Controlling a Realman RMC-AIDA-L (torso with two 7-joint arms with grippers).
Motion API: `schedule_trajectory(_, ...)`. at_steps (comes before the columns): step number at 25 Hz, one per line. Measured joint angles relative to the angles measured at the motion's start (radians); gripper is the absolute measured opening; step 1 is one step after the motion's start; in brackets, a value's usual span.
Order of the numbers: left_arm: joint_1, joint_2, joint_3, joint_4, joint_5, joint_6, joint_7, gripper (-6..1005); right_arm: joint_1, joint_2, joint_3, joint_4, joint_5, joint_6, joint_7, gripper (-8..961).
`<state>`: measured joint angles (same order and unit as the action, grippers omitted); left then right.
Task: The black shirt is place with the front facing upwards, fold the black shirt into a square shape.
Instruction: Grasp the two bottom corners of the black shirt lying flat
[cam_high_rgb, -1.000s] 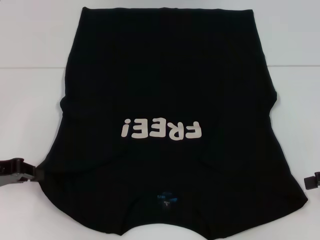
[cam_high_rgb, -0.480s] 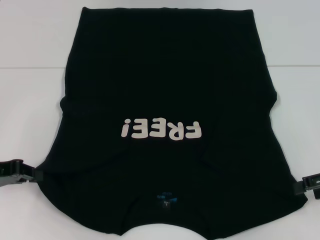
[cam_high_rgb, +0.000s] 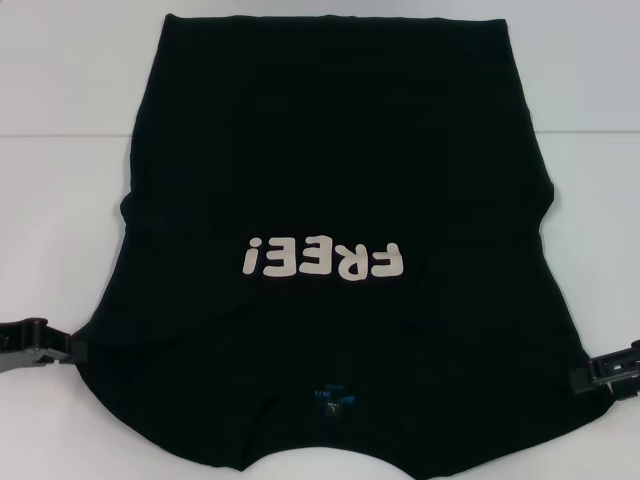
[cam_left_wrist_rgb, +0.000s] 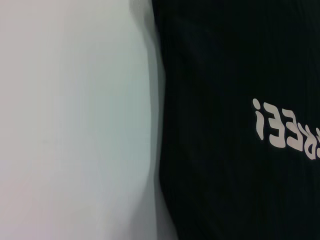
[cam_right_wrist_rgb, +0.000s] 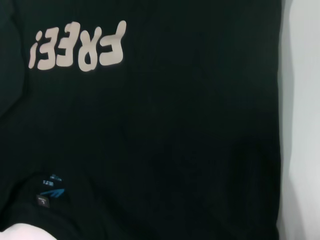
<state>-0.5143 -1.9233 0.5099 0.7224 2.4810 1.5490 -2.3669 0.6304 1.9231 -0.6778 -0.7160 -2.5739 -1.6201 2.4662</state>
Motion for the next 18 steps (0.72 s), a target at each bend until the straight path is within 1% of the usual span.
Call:
schedule_trajectory(6, 0.0, 0.0, -0.002, 0.0, -0.001, -0.001, 0.008, 52, 0.005, 0.003, -0.021, 0.003, 0.0, 0.013, 0.005, 885)
schedule_trajectory(18, 0.002, -0.002, -0.005, 0.0, -0.001, -0.001, 0.011, 53, 0.008, 0.007, -0.027, 0.003, 0.0, 0.025, 0.001, 885)
